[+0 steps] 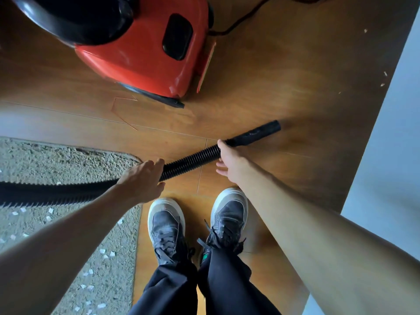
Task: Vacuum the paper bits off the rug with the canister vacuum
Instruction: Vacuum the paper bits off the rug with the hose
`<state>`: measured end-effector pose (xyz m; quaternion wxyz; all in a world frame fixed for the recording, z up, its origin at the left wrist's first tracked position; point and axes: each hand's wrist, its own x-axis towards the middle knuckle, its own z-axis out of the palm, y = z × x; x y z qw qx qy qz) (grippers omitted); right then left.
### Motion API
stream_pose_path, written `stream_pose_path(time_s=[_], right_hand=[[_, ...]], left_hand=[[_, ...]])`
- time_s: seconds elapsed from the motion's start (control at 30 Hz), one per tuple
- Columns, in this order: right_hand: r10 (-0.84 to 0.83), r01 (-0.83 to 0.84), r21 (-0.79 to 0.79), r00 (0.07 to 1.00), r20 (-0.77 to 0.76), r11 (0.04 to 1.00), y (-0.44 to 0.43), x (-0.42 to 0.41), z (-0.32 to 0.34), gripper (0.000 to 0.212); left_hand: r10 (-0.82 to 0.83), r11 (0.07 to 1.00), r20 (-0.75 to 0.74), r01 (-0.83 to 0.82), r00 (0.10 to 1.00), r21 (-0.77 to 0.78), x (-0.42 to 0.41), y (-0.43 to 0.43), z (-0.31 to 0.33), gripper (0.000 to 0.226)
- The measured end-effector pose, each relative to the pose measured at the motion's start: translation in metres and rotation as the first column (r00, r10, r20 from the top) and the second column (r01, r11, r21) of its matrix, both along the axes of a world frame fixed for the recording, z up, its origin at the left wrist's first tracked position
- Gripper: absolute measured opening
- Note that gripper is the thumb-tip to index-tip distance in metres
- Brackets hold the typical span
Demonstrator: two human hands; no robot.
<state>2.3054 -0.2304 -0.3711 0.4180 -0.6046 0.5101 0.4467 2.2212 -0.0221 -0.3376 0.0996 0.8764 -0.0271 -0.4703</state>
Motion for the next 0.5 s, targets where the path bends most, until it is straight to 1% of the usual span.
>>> stream_pose_path(time_s=[0.13,0.23,0.3,0.33,0.4,0.47,0.5], right_hand=[[-0.111,0.112,-0.020,0.993,0.033,0.994,0.002,-0.002,-0.006,0.034],[-0.160,0.163,-0.026,0.984,0.080,0.986,0.003,-0.007,0.006,0.027],[-0.186,0.196,-0.064,0.973,0.136,0.979,0.002,-0.009,0.024,0.016],[-0.199,0.215,-0.078,0.965,0.168,0.974,0.002,-0.009,0.036,0.016],[-0.218,0.245,-0.092,0.948,0.232,0.965,0.003,-0.009,0.062,0.021],[-0.225,0.264,-0.100,0.929,0.295,0.959,0.006,-0.009,0.090,0.037],[-0.223,0.270,-0.098,0.916,0.334,0.958,0.007,-0.008,0.106,0.039]], left_hand=[[0.052,0.998,0.058,-0.050,0.997,-0.028,-0.001,-0.002,0.000,0.036],[0.065,0.996,0.103,-0.058,0.993,-0.069,-0.003,-0.001,0.013,0.038],[0.091,0.992,0.119,-0.079,0.989,-0.100,-0.006,0.000,0.029,0.041],[0.108,0.989,0.122,-0.094,0.987,-0.114,-0.007,0.000,0.039,0.043],[0.141,0.983,0.115,-0.124,0.983,-0.137,-0.010,-0.001,0.061,0.047],[0.195,0.969,0.107,-0.174,0.975,-0.175,-0.012,-0.004,0.084,0.049],[0.227,0.960,0.107,-0.205,0.968,-0.190,-0.012,-0.006,0.097,0.050]])
